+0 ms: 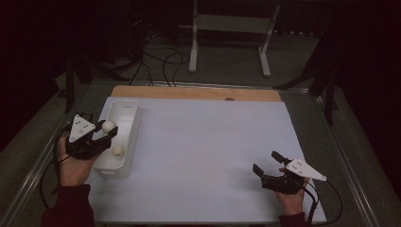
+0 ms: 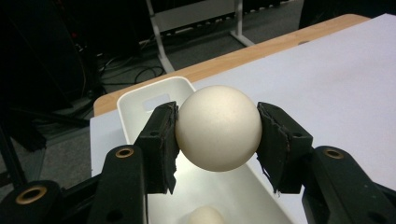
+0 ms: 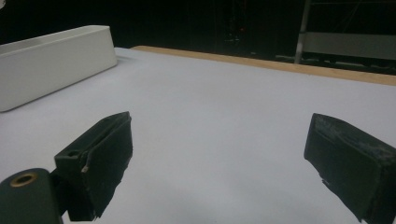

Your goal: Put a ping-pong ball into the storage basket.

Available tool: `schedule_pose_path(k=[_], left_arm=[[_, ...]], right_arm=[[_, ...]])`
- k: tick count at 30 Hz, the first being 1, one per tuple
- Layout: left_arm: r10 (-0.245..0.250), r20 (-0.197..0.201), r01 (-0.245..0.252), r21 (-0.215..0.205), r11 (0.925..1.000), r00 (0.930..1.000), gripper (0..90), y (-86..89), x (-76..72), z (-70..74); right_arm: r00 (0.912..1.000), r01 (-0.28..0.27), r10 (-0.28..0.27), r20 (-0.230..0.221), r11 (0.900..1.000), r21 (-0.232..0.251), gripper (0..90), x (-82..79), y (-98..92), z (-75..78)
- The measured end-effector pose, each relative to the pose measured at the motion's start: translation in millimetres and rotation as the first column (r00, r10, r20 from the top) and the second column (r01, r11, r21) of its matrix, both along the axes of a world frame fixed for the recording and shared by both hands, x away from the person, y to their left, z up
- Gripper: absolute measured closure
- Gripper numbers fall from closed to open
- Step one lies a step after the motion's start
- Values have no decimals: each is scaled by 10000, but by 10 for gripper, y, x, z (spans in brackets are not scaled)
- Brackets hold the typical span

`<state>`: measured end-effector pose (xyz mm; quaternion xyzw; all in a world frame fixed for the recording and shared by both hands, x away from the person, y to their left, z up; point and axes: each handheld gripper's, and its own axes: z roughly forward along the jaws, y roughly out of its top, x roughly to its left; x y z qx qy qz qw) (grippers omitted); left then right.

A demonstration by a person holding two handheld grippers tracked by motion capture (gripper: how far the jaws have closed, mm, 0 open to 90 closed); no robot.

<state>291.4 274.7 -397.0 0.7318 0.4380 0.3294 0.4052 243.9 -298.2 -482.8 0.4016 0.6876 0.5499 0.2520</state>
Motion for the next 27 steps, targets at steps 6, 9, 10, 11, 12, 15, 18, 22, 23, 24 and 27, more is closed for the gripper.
schedule_pose_path(k=[6, 9, 10, 11, 12, 15, 18, 22, 23, 24, 27], left_arm=[[28, -7, -28, 34, 10000, 10000, 505, 7, -1, -5], [0, -10, 0, -13, 10000, 10000, 503, 13, -2, -4], [3, -4, -3, -67, 10000, 10000, 498, 15, -3, -5], [-21, 54, 22, -234, 9997, 10000, 477, 18, -7, -7], [-27, 66, 28, -279, 9996, 10000, 400, 18, -9, -7], [151, 51, -151, -93, 9998, 9999, 220, -12, -4, -11], [159, -46, -159, -136, 9998, 9999, 119, -29, 13, -16], [41, -215, -44, -151, 9999, 9998, 69, -54, 38, -23], [-36, -249, 32, -158, 9999, 9997, 63, -66, 45, -26], [-58, -261, 53, -155, 9999, 9996, 56, -70, 46, -26], [-183, -322, 176, -240, 9996, 9993, 48, -88, 59, -31]], right_arm=[[10000, 7, -7, -1, 10000, -1, 77, -1, -1, 0], [10000, 15, -15, 4, 10000, -9, 77, -1, -3, 1], [10000, 20, -20, 10, 10000, -30, 77, -1, -6, 2], [10000, 23, -23, 16, 10000, -15, 77, -2, -6, 2], [10000, 21, -21, 24, 10000, -7, 77, -2, -6, 1], [10000, 22, -22, 13, 10000, -23, 77, -3, -5, 2], [10000, 19, -19, 13, 10000, -26, 77, -2, -5, 1], [10000, 25, -25, 6, 10000, -25, 77, -2, -5, 1], [10000, 20, -20, 14, 10000, -25, 77, -3, -4, 1], [10000, 13, -13, 17, 10000, -41, 77, -3, -5, 2], [10000, 27, -27, 15, 10000, -20, 77, -3, -8, 2]])
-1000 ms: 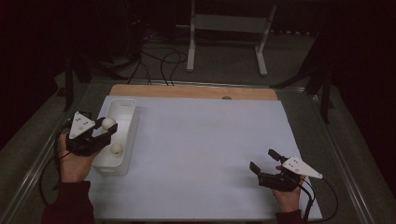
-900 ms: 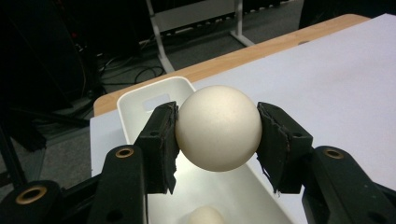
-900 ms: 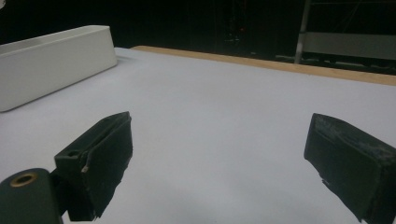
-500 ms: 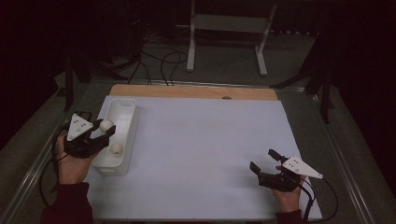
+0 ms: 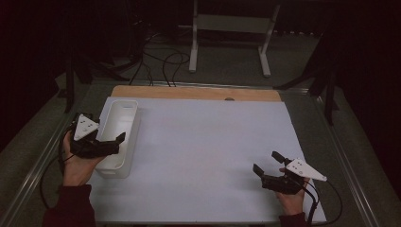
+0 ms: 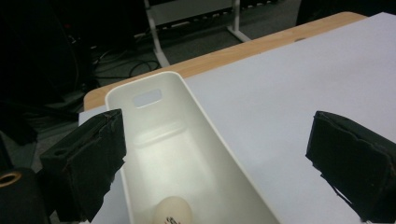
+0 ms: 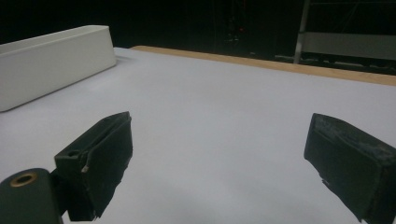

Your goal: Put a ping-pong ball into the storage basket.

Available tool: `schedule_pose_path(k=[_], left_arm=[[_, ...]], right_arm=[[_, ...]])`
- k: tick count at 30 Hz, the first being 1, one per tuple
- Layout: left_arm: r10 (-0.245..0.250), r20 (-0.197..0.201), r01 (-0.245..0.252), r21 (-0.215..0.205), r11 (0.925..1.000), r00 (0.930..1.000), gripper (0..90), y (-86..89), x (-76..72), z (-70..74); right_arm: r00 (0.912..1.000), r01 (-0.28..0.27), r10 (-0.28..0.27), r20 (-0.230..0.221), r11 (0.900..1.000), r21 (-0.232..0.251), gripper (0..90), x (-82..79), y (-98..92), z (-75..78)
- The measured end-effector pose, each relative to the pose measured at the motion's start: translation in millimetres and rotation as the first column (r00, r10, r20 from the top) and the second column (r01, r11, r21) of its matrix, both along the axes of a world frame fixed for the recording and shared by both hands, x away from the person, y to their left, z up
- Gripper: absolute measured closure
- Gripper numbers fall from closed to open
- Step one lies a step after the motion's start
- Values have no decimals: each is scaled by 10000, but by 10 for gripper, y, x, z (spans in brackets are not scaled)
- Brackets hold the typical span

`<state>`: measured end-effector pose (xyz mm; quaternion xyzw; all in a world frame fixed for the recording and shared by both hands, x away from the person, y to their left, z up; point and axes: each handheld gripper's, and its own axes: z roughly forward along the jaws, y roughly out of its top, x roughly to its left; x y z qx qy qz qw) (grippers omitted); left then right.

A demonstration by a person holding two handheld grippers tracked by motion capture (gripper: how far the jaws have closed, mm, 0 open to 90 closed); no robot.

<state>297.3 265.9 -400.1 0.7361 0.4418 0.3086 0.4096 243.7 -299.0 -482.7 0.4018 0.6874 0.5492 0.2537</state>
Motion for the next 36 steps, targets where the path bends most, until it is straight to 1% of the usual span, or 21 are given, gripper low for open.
schedule_pose_path(k=[2, 4, 9, 18, 20, 25, 27, 36], left_arm=[[-45, -5, 45, 17, 10000, 10000, 40, -8, 5, -2], [-99, 25, 99, -57, 9999, 9999, 39, -15, 2, -1], [-289, 111, 294, -500, 9983, 9995, 35, -13, -7, 2], [-421, 299, 440, -690, 9966, 9987, 36, -57, -41, -12], [-481, 301, 503, -778, 9957, 9984, 37, -69, -43, -21], [-640, 300, 662, -797, 9946, 9975, 38, -126, -54, -47], [-733, 307, 757, -873, 9933, 9968, 39, -151, -61, -61], [-832, 351, 862, -939, 9918, 9959, 42, -230, -74, -116]], right_arm=[[10000, -1, 1, 5, 10000, -4, 77, 0, -1, 0], [10000, -8, 8, 2, 10000, 6, 77, 1, -1, -1], [10000, -3, 3, -6, 10000, 1, 77, 3, 0, -1], [10000, -10, 10, -7, 10000, 12, 77, 3, 0, -2], [10000, -3, 3, -7, 10000, 4, 77, 4, -2, -2], [10000, -30, 30, 0, 10000, 12, 77, 2, -2, -2], [10000, -32, 32, 16, 10000, 8, 77, 1, -3, -1], [10000, -32, 32, 10, 10000, 15, 77, 0, -2, -1]])
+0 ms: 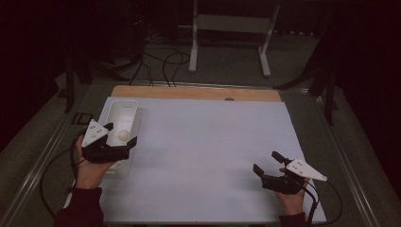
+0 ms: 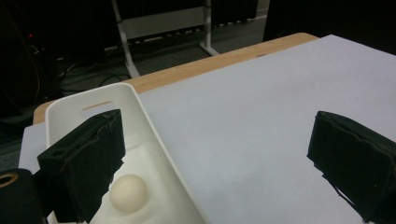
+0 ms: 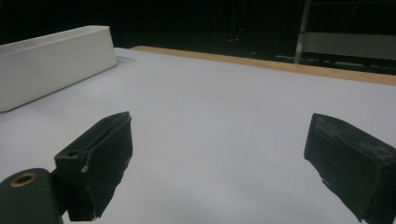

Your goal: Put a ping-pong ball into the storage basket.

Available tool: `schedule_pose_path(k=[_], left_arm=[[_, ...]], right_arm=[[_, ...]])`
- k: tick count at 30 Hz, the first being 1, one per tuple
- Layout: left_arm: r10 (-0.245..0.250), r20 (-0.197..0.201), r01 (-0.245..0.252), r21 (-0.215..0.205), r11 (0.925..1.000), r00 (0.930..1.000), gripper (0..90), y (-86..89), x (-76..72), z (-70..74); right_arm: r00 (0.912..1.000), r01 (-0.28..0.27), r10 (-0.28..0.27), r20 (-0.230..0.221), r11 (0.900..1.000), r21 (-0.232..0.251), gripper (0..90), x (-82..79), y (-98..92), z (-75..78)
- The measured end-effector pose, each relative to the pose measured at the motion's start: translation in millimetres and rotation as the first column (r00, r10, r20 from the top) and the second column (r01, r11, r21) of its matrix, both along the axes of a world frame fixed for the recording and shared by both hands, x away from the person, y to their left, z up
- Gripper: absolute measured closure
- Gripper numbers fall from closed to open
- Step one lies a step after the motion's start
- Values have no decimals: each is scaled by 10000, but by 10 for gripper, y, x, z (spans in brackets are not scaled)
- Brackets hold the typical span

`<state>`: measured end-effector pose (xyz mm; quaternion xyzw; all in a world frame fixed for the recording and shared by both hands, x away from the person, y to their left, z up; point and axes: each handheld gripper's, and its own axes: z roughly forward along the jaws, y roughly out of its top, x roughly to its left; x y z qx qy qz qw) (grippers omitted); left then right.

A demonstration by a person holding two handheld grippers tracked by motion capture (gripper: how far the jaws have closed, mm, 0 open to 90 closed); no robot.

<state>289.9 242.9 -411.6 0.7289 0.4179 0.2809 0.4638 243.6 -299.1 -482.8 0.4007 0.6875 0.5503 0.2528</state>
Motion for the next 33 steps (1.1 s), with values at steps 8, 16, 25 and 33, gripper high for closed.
schedule_pose_path(k=[8, 16, 25, 33], left_arm=[[-138, -6, 138, -58, 9999, 9999, 41, -60, -13, -43], [-308, -53, 307, -207, 9993, 9995, 34, -96, -36, -102], [-366, 43, 367, -243, 9990, 9993, 33, -142, -88, -159], [-587, 54, 588, -283, 9979, 9983, 12, -182, -144, -283]], right_arm=[[10000, -8, 8, -6, 10000, 0, 77, -2, 5, -1], [10000, -11, 11, -8, 10000, -9, 77, -2, 5, 0], [10000, -11, 11, 12, 10000, -14, 77, -1, 1, 1], [10000, -15, 15, 17, 10000, 35, 77, -5, 5, 1]])
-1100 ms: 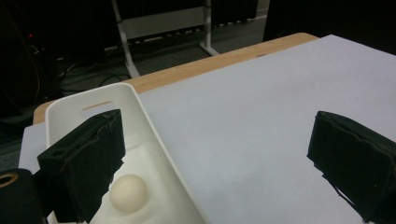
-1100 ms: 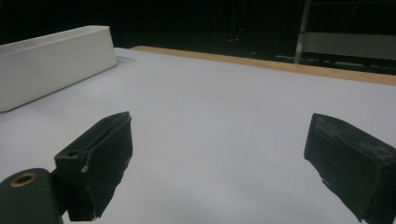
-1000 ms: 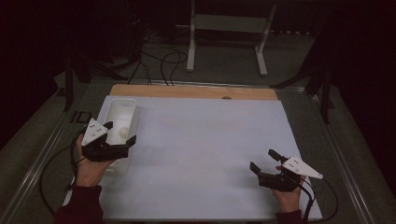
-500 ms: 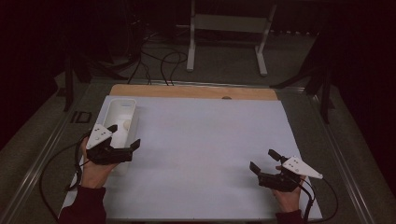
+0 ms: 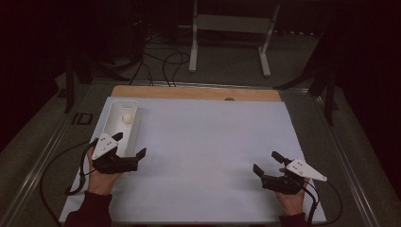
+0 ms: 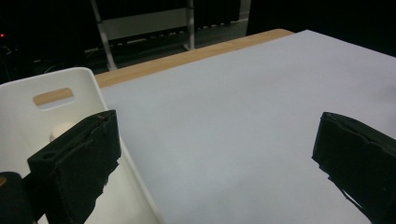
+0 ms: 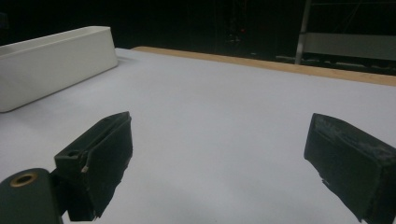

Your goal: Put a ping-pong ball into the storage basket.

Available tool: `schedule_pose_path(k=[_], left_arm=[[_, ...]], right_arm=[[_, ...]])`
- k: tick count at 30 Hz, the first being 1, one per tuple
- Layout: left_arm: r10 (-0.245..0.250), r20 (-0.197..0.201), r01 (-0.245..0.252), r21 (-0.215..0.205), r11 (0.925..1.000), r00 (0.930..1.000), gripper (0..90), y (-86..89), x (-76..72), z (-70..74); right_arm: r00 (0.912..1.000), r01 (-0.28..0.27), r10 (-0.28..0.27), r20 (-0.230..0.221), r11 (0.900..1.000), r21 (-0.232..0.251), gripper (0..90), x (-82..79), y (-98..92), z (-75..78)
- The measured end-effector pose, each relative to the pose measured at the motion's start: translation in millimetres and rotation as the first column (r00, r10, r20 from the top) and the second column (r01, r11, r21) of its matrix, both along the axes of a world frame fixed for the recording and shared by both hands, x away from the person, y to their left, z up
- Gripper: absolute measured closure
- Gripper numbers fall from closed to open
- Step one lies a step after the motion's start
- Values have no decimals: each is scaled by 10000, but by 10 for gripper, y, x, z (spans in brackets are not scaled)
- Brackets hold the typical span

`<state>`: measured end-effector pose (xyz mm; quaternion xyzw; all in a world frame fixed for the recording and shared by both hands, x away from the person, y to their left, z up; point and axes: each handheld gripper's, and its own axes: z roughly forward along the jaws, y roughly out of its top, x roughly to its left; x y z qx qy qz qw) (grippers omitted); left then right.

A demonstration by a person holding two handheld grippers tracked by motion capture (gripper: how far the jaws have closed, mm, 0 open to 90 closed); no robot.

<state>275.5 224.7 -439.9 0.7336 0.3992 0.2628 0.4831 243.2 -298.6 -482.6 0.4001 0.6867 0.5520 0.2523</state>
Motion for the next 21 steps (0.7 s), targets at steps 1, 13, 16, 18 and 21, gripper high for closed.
schedule_pose_path(k=[1, 13, 16, 18, 21], left_arm=[[-21, 50, 22, -31, 10000, 10000, 12, -16, -15, -19], [-249, 168, 251, -78, 9997, 9995, 0, -59, -96, -164], [-281, 309, 283, -46, 9996, 9991, 0, -75, -125, -178], [-304, 408, 305, -30, 9995, 9987, 0, -86, -146, -188], [-334, 480, 334, 3, 9994, 9983, 0, -107, -165, -211]], right_arm=[[10000, -17, 17, -4, 10000, -17, 77, -1, 0, 0], [10000, -8, 8, 1, 10000, -20, 77, -4, 0, 2], [10000, -14, 14, 9, 10000, -49, 77, -5, 2, 2], [10000, -22, 22, 0, 10000, -35, 77, -7, 3, 4], [10000, -26, 26, 2, 10000, -30, 77, -7, 4, 5]])
